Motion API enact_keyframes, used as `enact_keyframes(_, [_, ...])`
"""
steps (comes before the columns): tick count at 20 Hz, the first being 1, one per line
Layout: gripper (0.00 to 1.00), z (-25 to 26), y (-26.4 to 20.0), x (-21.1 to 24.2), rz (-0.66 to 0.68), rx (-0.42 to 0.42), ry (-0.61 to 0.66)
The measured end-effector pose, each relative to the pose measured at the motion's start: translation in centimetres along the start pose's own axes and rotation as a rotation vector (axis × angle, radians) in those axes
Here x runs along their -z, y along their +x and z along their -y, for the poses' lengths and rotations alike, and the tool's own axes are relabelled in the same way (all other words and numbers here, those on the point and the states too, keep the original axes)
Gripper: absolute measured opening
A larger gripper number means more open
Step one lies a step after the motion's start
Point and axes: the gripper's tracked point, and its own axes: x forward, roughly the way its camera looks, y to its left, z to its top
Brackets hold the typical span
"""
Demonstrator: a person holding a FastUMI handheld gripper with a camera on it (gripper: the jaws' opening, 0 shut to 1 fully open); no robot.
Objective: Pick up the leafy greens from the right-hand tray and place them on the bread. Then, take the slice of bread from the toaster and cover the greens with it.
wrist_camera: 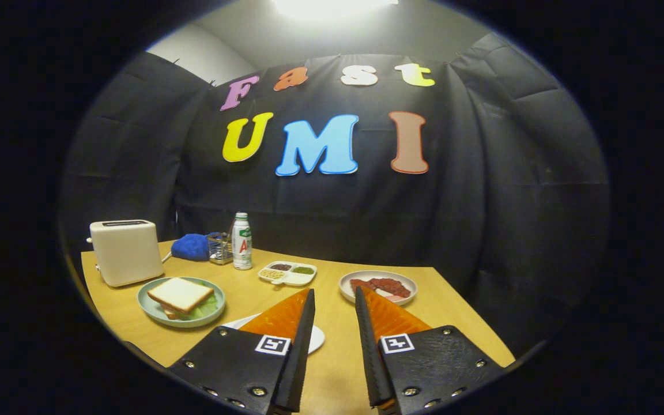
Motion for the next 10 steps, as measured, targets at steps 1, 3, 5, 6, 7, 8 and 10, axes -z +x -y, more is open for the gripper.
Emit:
enact_keyframes(1, [0.42, 2.5, -0.3, 0.1, 0.009, 0.034, -0.015])
enact_keyframes(3, [0.43, 6.9, -0.7, 0.1, 0.056, 0.073, -0.056])
enact_keyframes(5, [0.43, 10.7, -0.8, 0.2, 0.085, 0.096, -0.099])
enact_keyframes(6, [0.42, 12.8, -0.5, 0.9, 0.066, 0.121, -0.090])
enact_keyframes(7, [0.42, 14.3, -0.4, 1.2, 0.053, 0.126, -0.064])
enact_keyframes(8, [0.43, 15.7, -0.2, 1.3, 0.054, 0.135, -0.039])
enact_keyframes(10, [0.42, 18.8, 0.7, 2.3, 0.050, 0.180, -0.072])
